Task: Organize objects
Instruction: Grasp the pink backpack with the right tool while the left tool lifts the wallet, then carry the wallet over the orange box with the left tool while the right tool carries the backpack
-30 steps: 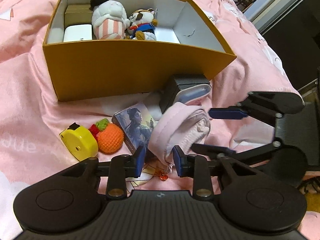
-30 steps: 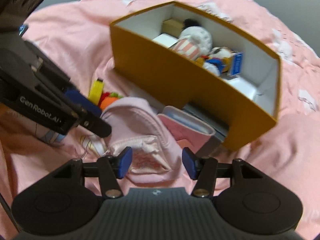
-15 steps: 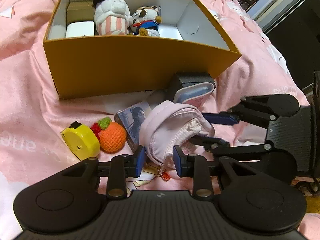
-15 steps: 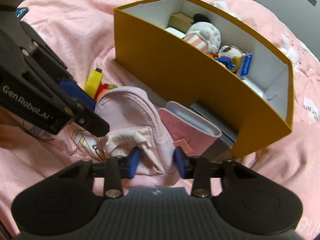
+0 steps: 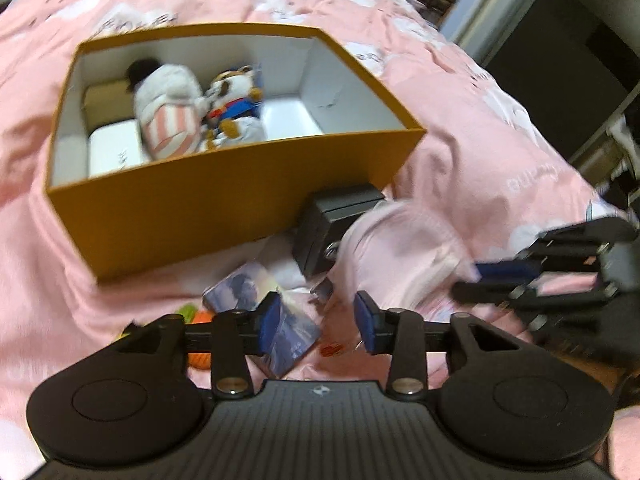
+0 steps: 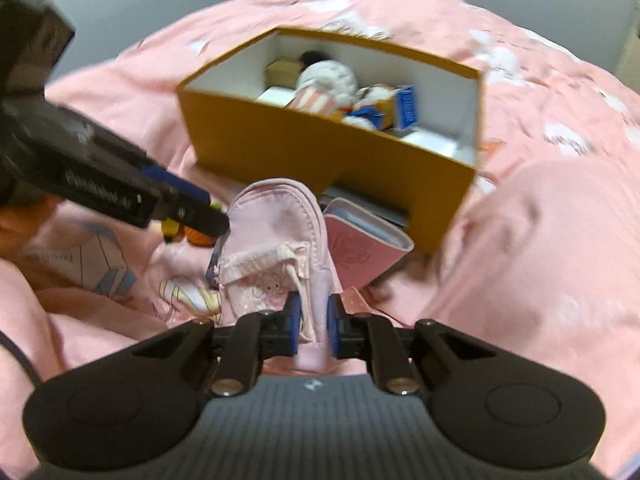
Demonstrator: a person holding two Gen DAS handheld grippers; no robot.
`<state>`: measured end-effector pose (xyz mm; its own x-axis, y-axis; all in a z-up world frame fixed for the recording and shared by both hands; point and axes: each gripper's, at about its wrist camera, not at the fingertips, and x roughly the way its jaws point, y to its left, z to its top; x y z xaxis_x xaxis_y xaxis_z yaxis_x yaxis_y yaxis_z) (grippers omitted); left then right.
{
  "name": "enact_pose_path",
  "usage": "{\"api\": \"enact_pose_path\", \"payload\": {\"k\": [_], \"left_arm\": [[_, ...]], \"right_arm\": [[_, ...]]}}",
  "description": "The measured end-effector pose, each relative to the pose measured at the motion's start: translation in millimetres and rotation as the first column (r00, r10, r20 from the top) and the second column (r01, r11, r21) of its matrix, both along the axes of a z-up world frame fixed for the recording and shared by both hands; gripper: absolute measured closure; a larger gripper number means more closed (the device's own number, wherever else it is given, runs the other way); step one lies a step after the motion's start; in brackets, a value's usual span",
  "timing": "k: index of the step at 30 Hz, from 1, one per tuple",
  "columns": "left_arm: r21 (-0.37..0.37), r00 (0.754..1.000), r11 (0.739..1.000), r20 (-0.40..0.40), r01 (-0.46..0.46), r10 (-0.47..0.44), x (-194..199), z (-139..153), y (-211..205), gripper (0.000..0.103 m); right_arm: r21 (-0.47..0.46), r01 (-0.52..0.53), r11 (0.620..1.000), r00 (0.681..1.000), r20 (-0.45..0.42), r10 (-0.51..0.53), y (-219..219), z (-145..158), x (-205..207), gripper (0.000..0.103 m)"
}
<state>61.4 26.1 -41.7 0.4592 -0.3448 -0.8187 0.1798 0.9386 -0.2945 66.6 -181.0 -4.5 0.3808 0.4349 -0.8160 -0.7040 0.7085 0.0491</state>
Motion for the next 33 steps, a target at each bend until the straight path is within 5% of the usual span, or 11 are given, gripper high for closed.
{"api": "enact_pose_path", "payload": {"k": [7, 14, 19, 25, 33], "left_arm": [[0.085, 0.992, 0.989, 0.024, 0.118, -0.120, 7.9, -8.6, -25.2, 0.054], [0.169, 0.971, 0.963, 0.076, 0.211, -0.227, 17.1, -11.3, -49.6, 0.054], [0.255, 0.930, 0.917, 0.126, 0.307, -0.346, 25.2, -11.4, -76.9, 0.054], [0.375, 0.857, 0.827, 0.136, 0.419, -0.497, 39.9, -21.5, -113.6, 0.054], [0.385, 0.802, 0.762, 0.085, 0.520, -0.591, 54.6, -33.1, -130.0, 0.056]], "right_arm": [[0.184, 0.227, 0.956, 0.974, -0.037, -0.224, -53.6, 21.4, 12.8, 0.090], [0.142, 0.432, 0.891, 0.898, 0.024, -0.439, -87.7, 23.7, 27.0, 0.090], [0.047, 0.476, 0.878, 0.874, 0.088, -0.479, -84.7, 7.2, 32.7, 0.091], [0.025, 0.483, 0.875, 0.871, 0.086, -0.483, -87.9, -8.5, 38.3, 0.090], [0.054, 0.479, 0.876, 0.874, 0.058, -0.482, -94.3, -15.8, 39.2, 0.090]]}}
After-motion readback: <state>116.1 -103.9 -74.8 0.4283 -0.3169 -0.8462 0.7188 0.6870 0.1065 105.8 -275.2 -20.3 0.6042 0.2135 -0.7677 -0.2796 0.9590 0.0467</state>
